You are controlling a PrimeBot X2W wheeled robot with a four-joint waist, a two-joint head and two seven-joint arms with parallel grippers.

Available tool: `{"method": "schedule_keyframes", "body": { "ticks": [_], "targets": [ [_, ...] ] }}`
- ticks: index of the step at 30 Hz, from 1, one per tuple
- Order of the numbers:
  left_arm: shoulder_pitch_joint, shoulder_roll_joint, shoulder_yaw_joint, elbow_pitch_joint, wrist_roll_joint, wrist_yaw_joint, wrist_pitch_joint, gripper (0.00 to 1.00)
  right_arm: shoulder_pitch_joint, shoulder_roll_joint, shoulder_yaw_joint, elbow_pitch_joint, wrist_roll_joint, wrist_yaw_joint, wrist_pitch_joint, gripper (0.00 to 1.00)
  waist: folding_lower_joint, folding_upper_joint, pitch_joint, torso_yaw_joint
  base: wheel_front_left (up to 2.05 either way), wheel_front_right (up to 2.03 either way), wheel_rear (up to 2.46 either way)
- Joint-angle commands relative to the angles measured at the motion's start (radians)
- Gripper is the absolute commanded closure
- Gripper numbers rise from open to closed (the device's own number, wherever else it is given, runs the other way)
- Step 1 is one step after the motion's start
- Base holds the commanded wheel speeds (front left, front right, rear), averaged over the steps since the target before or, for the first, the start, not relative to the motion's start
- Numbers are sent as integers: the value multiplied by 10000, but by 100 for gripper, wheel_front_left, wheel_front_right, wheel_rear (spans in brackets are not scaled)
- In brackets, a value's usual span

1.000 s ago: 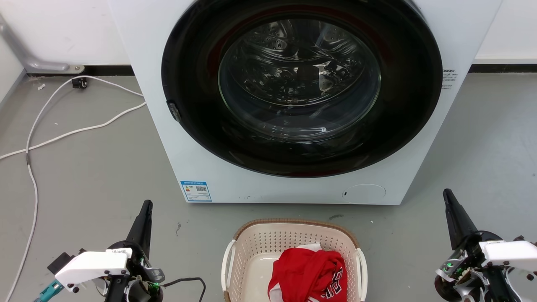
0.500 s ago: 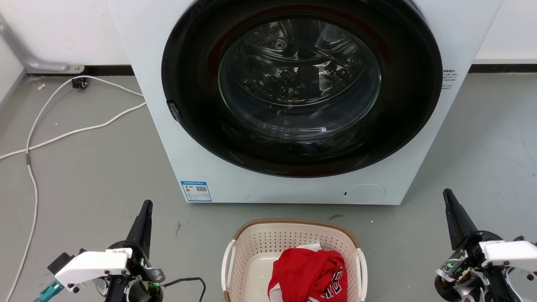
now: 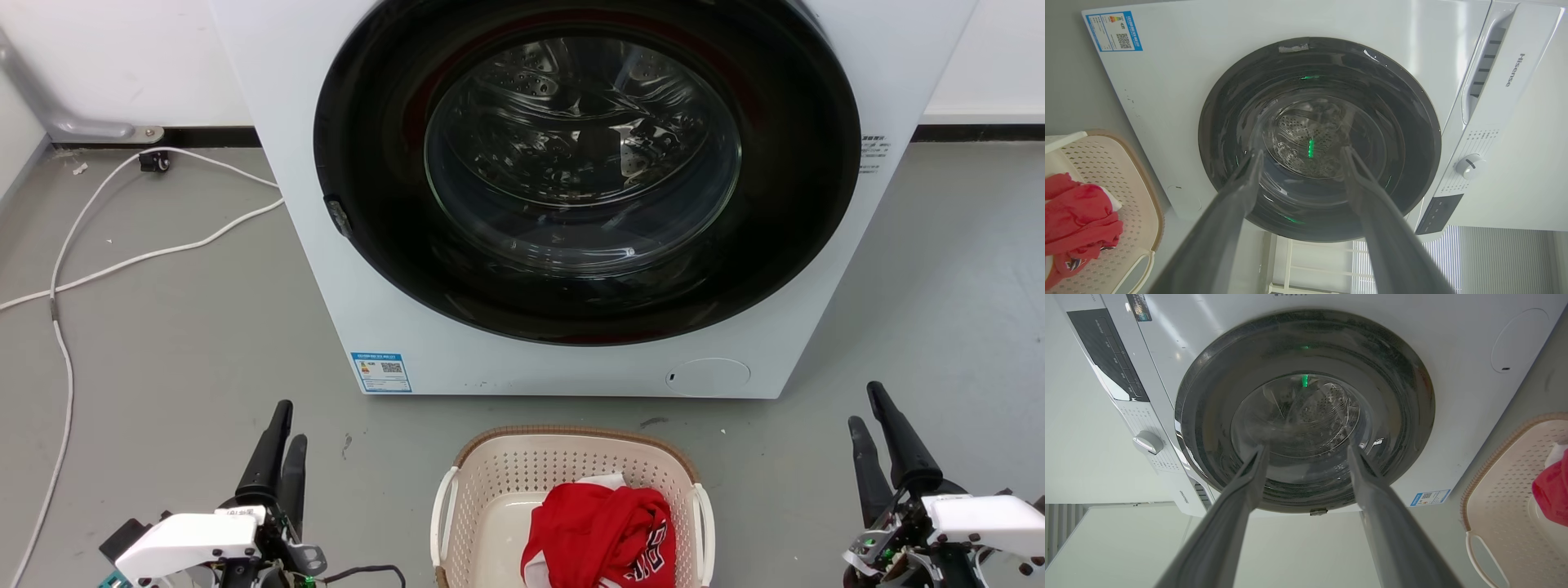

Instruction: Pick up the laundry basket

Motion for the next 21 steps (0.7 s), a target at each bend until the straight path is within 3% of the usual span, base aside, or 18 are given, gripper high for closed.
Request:
{"method": "schedule_keyframes", "body": {
  "ticks": [1, 13, 21],
  "targets": [
    [-57, 33, -33, -316, 127, -19, -128, 0, -70, -31, 31, -287, -144, 14, -157, 0, 0, 0, 4, -1, 0, 0, 0],
    [186, 36, 191, -698, 811, -25, -637, 0, -5, -28, -181, -469, -1430, 16, -665, 0, 0, 0, 28, -9, 0, 0, 0],
    [182, 38, 828, -681, 1653, -29, -969, 0, -15, -27, -381, -843, -3211, 17, -998, 0, 0, 0, 46, -1, 0, 0, 0]
  ]
}}
